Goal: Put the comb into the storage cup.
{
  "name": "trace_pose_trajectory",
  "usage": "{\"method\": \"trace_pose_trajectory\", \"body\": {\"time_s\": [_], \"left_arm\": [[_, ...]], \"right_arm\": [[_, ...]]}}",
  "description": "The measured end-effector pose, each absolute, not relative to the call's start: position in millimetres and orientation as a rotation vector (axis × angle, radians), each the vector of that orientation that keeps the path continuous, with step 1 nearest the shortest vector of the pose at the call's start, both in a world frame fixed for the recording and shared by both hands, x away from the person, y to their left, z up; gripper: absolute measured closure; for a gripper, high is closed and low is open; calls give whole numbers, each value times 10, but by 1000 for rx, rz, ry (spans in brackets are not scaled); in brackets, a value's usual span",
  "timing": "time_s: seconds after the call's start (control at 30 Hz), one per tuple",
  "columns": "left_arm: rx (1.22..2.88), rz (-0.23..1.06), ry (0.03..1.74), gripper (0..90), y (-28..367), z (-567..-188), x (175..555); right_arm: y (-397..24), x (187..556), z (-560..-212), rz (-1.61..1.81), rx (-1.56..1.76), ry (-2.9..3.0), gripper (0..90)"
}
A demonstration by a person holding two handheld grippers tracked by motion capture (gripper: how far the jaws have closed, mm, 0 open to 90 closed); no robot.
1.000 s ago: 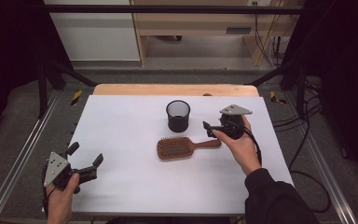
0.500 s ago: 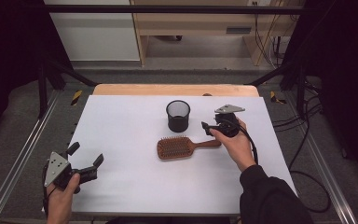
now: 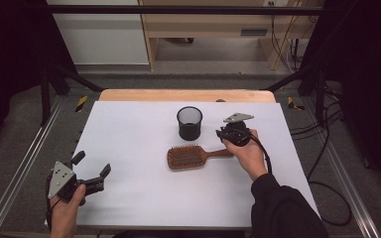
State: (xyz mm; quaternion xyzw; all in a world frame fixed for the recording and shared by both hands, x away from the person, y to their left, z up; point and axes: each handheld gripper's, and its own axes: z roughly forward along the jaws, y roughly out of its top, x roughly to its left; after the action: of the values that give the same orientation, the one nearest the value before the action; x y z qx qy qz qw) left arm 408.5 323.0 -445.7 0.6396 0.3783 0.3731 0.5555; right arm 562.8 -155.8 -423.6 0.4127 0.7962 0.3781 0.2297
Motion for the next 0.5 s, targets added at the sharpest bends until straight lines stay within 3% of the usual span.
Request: {"method": "trace_pose_trajectory", "body": {"time_s": [0.23,0.5], "left_arm": [[1515,882,895,21,3230,-4458,4087],[1515,883,894,22,3226,-4458,4088]], "right_arm": [[-1527,5658,-4308,1004,1086,2235,888],[-1472,5667,-4364,968,1061,2285,900]]}}
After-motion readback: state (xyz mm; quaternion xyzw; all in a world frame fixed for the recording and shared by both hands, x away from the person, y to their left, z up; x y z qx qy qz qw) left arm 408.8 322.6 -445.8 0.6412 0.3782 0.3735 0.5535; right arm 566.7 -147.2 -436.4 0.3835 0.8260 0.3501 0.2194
